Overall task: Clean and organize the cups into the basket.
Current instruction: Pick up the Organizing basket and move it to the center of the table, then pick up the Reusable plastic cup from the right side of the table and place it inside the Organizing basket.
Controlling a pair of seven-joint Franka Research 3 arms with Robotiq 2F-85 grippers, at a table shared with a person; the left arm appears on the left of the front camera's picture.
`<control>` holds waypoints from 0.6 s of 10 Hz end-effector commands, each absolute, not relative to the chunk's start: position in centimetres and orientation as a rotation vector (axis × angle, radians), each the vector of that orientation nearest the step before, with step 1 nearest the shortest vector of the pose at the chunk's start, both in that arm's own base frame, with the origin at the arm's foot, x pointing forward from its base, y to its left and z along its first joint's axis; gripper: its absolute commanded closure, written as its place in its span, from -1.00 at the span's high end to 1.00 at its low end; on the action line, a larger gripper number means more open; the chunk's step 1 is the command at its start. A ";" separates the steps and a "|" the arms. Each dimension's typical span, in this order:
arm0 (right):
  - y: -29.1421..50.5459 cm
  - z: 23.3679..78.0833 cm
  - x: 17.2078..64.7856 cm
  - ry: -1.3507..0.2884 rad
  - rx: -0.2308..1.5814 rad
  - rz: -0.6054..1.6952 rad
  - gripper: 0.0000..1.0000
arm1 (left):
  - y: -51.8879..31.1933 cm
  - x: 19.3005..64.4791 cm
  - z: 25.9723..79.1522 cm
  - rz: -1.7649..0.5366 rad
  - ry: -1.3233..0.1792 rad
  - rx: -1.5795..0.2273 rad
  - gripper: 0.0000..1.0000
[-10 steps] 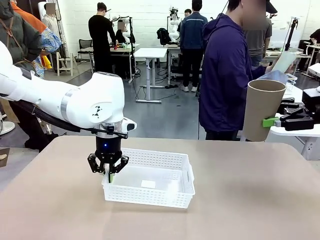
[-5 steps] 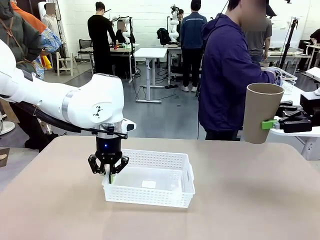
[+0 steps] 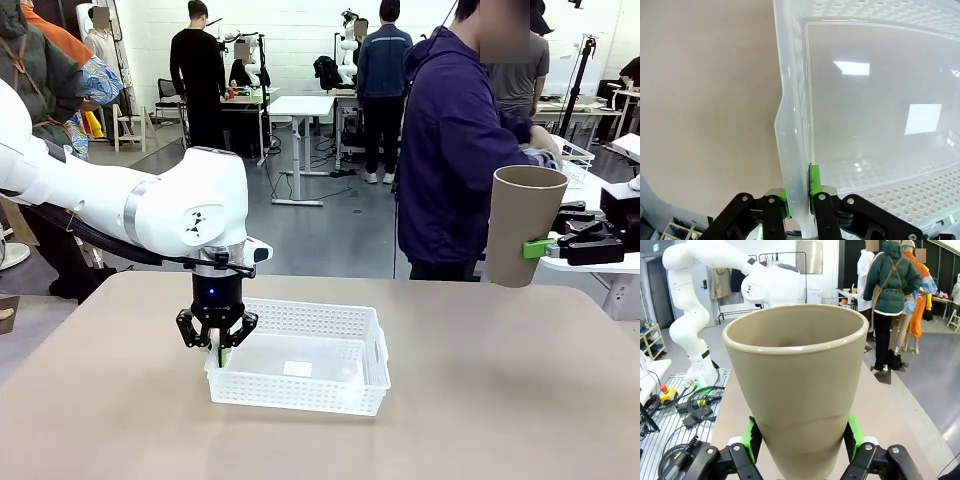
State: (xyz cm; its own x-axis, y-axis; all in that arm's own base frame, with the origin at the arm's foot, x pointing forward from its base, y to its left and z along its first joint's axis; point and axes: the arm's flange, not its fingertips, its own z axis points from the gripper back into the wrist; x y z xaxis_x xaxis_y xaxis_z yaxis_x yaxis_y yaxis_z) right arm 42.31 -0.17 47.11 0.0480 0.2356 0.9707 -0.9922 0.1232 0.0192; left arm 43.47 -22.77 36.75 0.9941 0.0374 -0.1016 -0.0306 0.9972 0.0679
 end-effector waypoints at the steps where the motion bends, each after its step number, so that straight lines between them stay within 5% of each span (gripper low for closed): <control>1: 2.8 48.9 42.2 -0.984 0.964 1.286 0.62 | -22.9 43.4 36.9 0.027 0.096 0.073 -1.00; 6: 19.4 51.8 43.0 -0.530 0.757 1.510 0.62 | -22.9 43.4 36.9 0.027 0.096 0.073 -1.00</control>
State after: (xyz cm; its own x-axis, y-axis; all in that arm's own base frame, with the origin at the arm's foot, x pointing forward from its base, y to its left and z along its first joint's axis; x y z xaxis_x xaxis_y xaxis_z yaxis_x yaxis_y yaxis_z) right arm 40.89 19.04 52.09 0.0103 0.6091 0.7931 -0.9932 -0.0857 0.0788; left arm 43.39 -22.88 36.72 0.9942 0.0348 -0.1021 -0.0279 0.9973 0.0683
